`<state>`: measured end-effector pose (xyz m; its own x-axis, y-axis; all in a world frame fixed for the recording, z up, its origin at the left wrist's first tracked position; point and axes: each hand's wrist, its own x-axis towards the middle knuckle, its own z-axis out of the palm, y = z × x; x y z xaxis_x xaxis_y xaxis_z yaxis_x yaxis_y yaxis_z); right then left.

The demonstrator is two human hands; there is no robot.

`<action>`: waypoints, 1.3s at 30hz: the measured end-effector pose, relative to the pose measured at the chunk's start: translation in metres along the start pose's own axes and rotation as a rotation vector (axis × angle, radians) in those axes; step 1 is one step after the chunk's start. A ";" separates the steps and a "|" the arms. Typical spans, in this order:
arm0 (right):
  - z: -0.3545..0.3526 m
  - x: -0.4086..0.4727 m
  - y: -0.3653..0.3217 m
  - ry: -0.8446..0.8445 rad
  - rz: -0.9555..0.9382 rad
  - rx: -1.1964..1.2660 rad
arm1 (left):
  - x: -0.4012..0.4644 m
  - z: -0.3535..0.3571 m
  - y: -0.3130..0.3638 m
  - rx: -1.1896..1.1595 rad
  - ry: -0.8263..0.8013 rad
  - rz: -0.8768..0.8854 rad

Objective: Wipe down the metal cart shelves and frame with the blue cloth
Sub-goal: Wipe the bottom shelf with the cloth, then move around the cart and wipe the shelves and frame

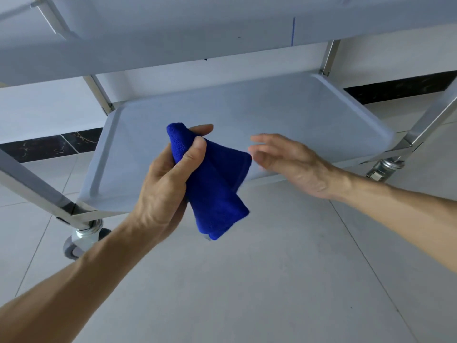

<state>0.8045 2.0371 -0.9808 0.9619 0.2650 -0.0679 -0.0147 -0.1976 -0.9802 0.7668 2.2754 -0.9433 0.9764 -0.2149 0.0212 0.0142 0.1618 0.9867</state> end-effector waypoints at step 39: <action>-0.213 -0.222 -0.151 0.955 -0.136 0.544 | 0.140 0.276 0.105 1.453 -0.117 1.020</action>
<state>0.6518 1.8070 -0.7782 0.7765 -0.6300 -0.0113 0.2145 0.2811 -0.9354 0.8458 1.9963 -0.7922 0.4558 -0.6540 0.6037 -0.7761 -0.6241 -0.0902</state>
